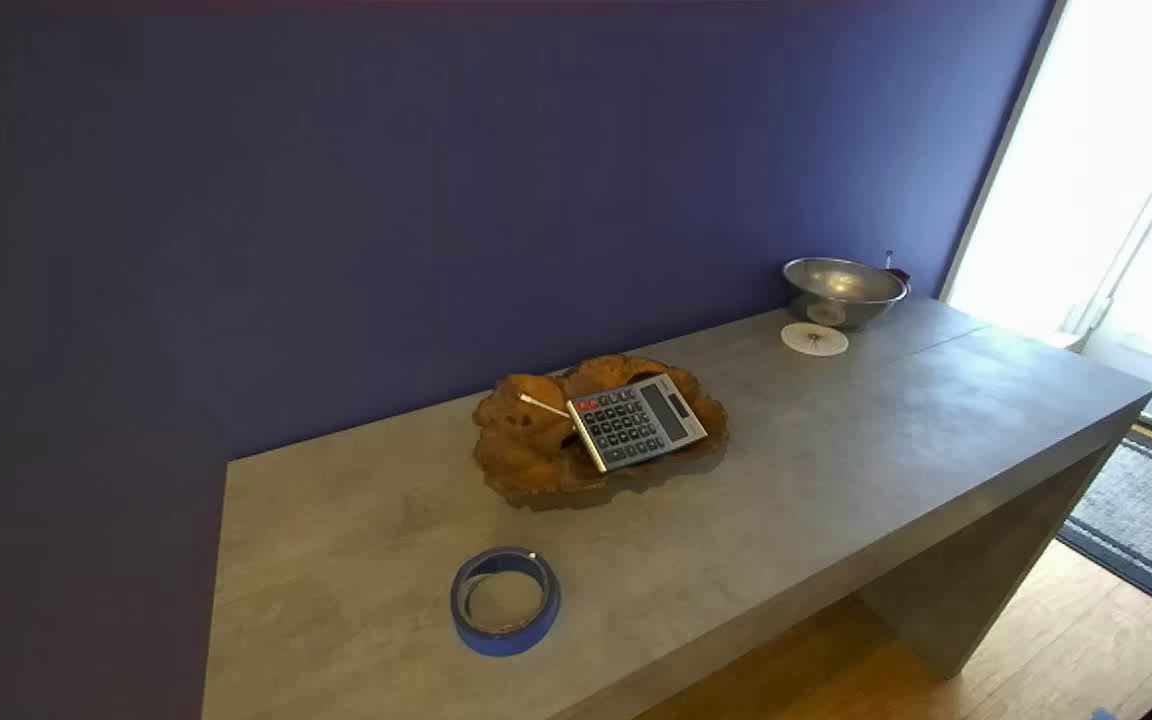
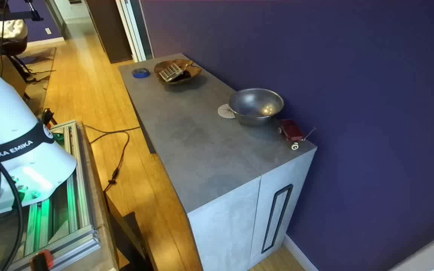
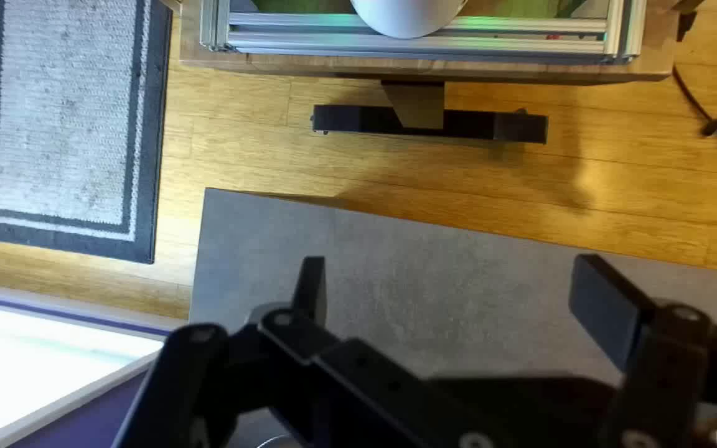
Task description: Put the red wagon in the silver bowl
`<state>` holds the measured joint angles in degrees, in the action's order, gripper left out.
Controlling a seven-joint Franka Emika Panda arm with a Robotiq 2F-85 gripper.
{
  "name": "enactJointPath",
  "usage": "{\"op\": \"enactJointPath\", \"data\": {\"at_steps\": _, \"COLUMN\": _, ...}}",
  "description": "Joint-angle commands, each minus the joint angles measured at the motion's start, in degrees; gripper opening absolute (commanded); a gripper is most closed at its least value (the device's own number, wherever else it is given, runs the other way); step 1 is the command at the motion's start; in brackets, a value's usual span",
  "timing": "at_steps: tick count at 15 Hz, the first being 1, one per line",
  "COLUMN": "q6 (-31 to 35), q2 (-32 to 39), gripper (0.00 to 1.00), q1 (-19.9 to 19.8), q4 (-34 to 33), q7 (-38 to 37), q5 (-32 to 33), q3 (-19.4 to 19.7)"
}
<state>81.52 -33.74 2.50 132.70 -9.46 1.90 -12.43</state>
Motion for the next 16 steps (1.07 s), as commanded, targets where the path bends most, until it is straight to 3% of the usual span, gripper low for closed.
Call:
{"op": "enactJointPath", "data": {"at_steps": 1, "q6": -0.1, "q2": 0.2, "gripper": 1.0, "q1": 1.3, "q4": -0.1, "q7": -0.6, "q5": 0.4, "q3": 1.0}}
{"op": "enactJointPath", "data": {"at_steps": 8, "q6": -0.1, "q2": 0.2, "gripper": 1.0, "q1": 1.3, "q4": -0.1, "q7": -0.6, "q5": 0.4, "q3": 1.0}}
{"op": "enactJointPath", "data": {"at_steps": 10, "q6": 0.6, "q2": 6.3, "gripper": 1.0, "q1": -1.2, "q4": -3.4, "q7": -8.1, "q5": -2.1, "q3": 0.4}}
{"op": "enactJointPath", "data": {"at_steps": 16, "q6": 7.1, "q2": 13.5, "gripper": 1.0, "q1": -8.0, "q4": -8.6, "q7": -11.0, "q5": -0.8, "q3": 10.0}}
